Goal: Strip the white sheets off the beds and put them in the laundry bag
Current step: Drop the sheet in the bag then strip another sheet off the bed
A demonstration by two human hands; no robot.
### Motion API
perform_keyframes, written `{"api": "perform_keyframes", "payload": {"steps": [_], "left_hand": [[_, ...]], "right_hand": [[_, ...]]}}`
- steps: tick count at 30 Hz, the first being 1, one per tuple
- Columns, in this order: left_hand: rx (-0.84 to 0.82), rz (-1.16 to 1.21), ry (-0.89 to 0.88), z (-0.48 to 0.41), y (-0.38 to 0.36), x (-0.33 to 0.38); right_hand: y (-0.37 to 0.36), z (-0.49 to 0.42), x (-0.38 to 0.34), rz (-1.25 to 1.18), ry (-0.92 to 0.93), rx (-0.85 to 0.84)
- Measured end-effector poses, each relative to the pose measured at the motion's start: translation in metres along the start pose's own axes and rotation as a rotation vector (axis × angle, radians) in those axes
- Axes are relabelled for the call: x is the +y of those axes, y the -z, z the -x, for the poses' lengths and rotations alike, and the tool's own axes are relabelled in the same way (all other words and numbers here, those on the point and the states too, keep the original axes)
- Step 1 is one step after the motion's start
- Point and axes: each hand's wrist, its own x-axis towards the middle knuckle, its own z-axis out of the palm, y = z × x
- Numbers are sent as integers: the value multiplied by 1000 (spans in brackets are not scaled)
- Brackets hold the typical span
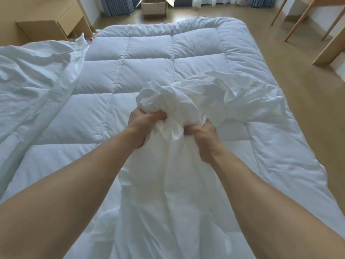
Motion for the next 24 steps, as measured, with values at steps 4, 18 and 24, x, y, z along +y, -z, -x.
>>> {"api": "perform_keyframes", "payload": {"steps": [4, 18, 24], "left_hand": [[41, 46, -157, 53, 14, 45], [-40, -75, -97, 320, 112, -27], [-109, -485, 172, 347, 125, -106]], "right_hand": [[-7, 55, -51, 152, 175, 59], [-7, 361, 8, 478, 178, 342], [17, 403, 89, 848, -192, 386]]}}
